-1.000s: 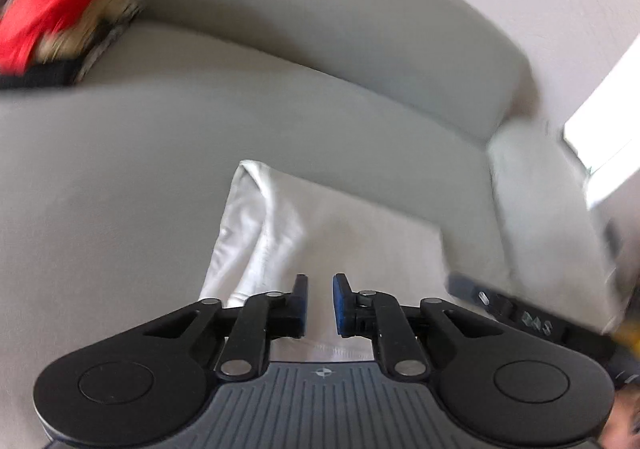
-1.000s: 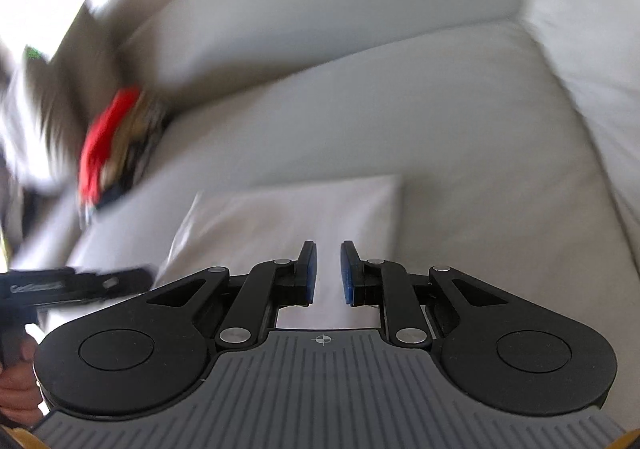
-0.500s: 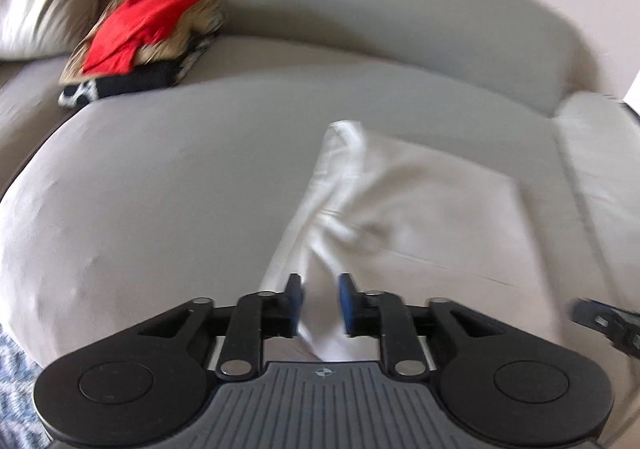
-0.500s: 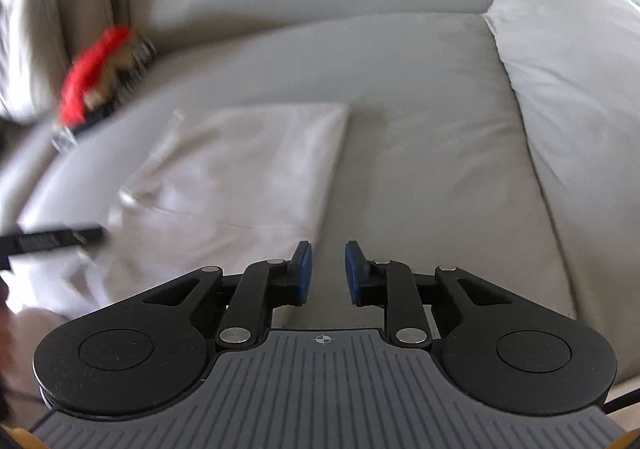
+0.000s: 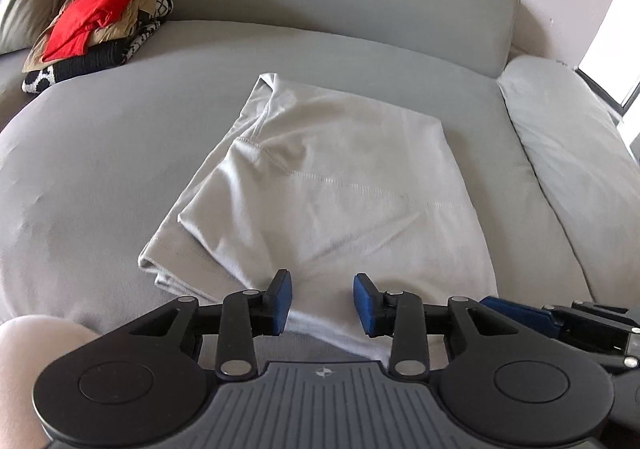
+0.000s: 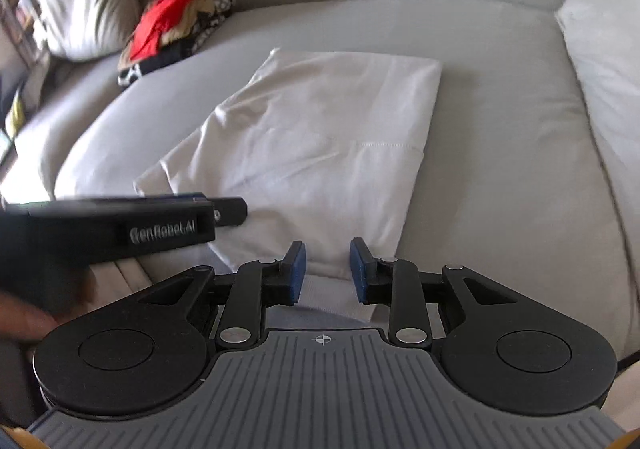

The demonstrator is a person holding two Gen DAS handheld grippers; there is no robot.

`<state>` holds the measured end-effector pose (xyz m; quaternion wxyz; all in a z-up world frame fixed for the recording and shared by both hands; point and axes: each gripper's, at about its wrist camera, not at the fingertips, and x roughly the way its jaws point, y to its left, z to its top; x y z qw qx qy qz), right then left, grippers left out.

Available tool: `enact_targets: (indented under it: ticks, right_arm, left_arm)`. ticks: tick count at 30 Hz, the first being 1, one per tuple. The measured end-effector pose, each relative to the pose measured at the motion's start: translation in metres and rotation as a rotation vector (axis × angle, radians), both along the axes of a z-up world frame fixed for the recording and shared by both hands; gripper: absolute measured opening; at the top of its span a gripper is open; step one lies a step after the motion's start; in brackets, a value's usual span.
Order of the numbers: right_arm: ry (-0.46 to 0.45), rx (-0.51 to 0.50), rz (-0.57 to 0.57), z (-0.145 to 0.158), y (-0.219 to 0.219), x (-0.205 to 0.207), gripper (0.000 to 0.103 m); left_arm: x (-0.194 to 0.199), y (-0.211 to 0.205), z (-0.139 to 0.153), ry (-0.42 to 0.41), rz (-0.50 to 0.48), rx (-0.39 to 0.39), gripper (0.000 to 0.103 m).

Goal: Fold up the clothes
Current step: 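Open the left gripper and lift it off the folded shirt, then grasp the folded shirt's end with both grippers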

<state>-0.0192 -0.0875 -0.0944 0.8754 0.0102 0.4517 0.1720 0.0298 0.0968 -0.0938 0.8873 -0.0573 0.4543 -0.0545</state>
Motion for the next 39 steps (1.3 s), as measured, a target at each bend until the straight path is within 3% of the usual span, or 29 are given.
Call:
enact_targets:
  ticks: [4,7,8,13,16,17,23,26,31,34,37,39]
  right_arm:
    - [0.078,0.013,-0.02,0.002,-0.014,-0.013,0.033]
    - [0.137,0.084,-0.095,0.002,-0.036,-0.021,0.039]
    - [0.132,0.119,-0.119,0.004,-0.044,-0.024,0.048]
    - [0.09,0.298,-0.237,0.019,-0.074,-0.018,0.058]
    - [0.083,0.393,-0.284,0.023,-0.088,-0.007,0.059]
    - [0.088,0.426,-0.297,0.022,-0.092,-0.003,0.059]
    - [0.167,0.56,-0.388,-0.001,-0.11,0.026,0.059]
    - [0.208,0.587,-0.39,-0.016,-0.11,0.041,0.059]
    - [0.281,0.622,-0.377,-0.037,-0.106,0.065,0.058]
    - [0.302,0.629,-0.354,-0.045,-0.102,0.079,0.055]
    - [0.321,0.657,-0.348,-0.054,-0.1,0.093,0.055]
    - [0.326,0.687,-0.362,-0.059,-0.1,0.104,0.055]
  left_arm:
    - [-0.012,0.0,0.003,0.06,-0.019,0.021,0.041]
    - [-0.025,0.002,0.005,0.134,-0.038,-0.003,0.037]
    - [-0.028,0.003,0.007,0.126,-0.048,-0.004,0.038]
    - [-0.03,0.021,0.027,0.039,-0.011,-0.092,0.045]
    - [-0.021,0.044,0.041,-0.025,0.046,-0.172,0.059]
    - [-0.016,0.053,0.044,-0.046,0.069,-0.192,0.069]
    - [0.028,0.116,0.038,-0.105,0.231,-0.264,0.07]
    - [0.059,0.134,0.019,-0.038,0.219,-0.329,0.068]
    - [0.1,0.149,-0.019,0.152,0.162,-0.487,0.068]
    - [0.113,0.149,-0.031,0.203,0.103,-0.571,0.068]
    - [0.121,0.139,-0.041,0.263,0.035,-0.622,0.073]
    - [0.129,0.129,-0.043,0.285,-0.013,-0.616,0.08]
